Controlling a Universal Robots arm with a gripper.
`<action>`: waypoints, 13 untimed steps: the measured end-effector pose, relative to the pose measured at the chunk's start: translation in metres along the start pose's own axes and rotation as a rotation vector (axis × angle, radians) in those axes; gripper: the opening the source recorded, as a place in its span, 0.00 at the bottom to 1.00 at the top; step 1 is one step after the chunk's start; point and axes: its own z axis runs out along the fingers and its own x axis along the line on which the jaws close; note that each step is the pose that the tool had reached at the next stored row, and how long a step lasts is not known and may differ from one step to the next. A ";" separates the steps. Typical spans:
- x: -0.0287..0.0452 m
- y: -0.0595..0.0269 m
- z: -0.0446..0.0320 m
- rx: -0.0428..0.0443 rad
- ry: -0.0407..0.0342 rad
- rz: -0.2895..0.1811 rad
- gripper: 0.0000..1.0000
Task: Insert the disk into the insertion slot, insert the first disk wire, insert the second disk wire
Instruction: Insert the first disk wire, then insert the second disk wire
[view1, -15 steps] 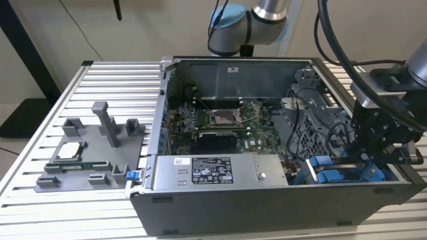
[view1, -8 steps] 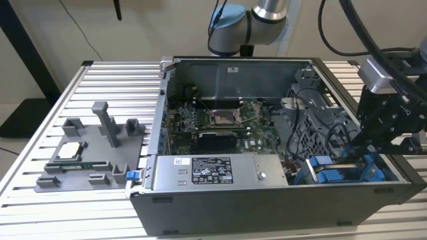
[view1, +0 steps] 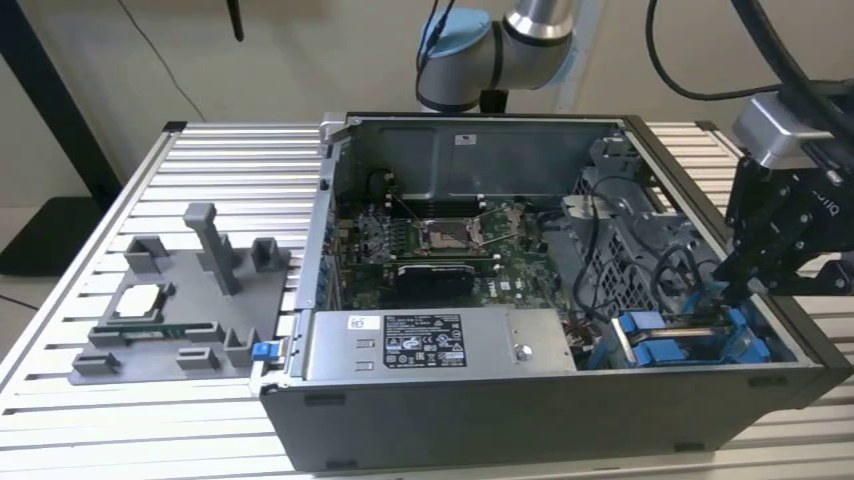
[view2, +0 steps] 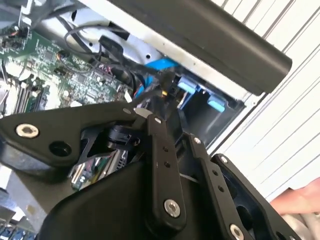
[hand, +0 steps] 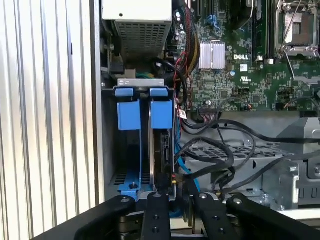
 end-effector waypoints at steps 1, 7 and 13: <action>-0.0014 -0.0029 0.0000 0.0000 0.0000 0.000 1.00; -0.0064 -0.0181 0.0003 -0.0004 0.0002 0.000 1.00; -0.0064 -0.0220 0.0026 -0.0025 0.0001 0.000 1.00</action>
